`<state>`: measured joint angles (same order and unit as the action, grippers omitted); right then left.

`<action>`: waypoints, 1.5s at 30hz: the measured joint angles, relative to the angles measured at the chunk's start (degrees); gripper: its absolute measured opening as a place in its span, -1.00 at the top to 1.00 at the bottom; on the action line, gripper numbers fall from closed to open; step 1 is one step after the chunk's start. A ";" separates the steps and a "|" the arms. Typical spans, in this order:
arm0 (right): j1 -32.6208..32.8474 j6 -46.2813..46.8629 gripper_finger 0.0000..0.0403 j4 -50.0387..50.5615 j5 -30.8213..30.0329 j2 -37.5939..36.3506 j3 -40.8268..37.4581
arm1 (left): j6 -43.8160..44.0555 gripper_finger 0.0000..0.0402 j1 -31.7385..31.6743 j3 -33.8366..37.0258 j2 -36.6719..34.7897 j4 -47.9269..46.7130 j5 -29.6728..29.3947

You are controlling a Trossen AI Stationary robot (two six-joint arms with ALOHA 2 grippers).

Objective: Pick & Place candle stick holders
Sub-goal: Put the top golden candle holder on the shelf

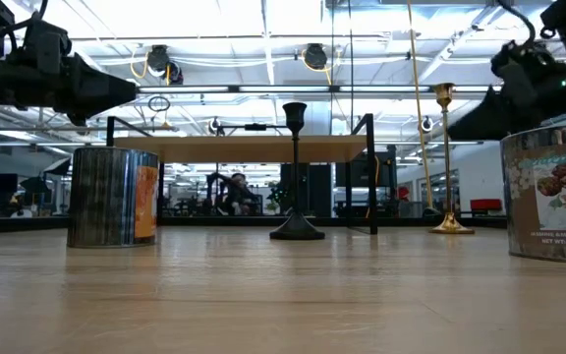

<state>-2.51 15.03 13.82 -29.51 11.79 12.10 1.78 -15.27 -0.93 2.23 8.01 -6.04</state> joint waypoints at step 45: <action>-7.29 -2.43 0.30 -24.18 -12.20 10.18 -8.74 | -9.13 0.25 -0.02 0.02 0.01 6.21 -0.11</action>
<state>-9.80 12.60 -10.35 -41.71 21.97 3.36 -7.35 -15.29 -0.91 2.24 14.22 -6.15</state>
